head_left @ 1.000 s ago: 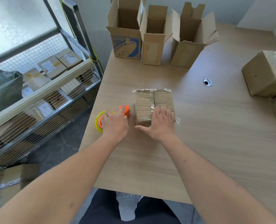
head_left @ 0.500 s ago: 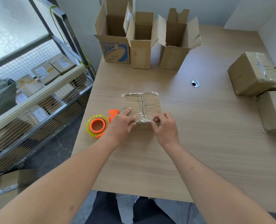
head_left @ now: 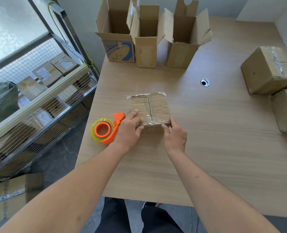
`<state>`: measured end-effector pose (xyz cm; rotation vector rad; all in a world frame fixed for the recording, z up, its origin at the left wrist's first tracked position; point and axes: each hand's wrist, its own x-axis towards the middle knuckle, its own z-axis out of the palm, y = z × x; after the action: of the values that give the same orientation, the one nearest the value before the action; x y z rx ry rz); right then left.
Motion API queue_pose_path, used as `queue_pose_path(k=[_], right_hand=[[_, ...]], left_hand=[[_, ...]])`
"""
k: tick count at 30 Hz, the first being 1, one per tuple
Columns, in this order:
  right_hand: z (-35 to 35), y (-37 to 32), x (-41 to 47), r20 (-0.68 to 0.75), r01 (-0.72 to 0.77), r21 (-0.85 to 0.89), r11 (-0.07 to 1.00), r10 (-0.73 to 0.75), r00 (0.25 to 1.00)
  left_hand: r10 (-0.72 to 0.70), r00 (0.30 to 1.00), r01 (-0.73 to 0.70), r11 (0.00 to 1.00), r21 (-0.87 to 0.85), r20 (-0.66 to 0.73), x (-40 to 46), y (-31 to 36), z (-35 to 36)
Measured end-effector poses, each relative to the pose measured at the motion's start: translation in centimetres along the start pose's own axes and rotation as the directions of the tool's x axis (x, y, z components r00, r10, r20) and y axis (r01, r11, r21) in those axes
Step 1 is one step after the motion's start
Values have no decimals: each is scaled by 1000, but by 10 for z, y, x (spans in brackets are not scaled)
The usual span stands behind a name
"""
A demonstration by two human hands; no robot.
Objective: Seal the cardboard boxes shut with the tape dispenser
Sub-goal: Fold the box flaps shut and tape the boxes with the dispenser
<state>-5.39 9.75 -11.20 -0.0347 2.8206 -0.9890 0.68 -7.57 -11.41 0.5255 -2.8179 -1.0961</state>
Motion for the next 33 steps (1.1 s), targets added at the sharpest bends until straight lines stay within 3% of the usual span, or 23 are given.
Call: queue_pose_path(k=[3, 7, 10, 18, 23, 26, 29, 33], right_hand=[[-6, 1, 3, 55, 7, -51, 999, -5, 998], [-9, -1, 10, 51, -22, 38, 999, 20, 998], [-10, 3, 15, 81, -20, -36, 999, 23, 996], [-15, -3, 15, 132, 89, -223, 971, -60, 989], [-1, 2, 4, 135, 293, -223, 930, -268, 954], [7, 0, 3, 141, 282, -191, 940, -258, 956], [10, -1, 3, 151, 277, -286, 917, -243, 958], [5, -4, 7, 100, 240, -397, 886, -218, 971]], left_hand=[[7, 1000, -7, 1000, -1, 22, 1, -2, -2], [24, 998, -25, 1000, 13, 63, 1, -1, -5], [2, 997, -6, 999, 54, 77, 1, 2, -4], [1, 996, -10, 994, 107, 84, 2, 6, -5], [87, 993, -93, 993, 74, 80, 4, -2, -5], [102, 993, -104, 994, 45, 53, 3, -7, -3], [96, 995, -96, 995, -1, 29, 0, -6, 1], [254, 933, -235, 966, -104, 256, -2, -10, -4]])
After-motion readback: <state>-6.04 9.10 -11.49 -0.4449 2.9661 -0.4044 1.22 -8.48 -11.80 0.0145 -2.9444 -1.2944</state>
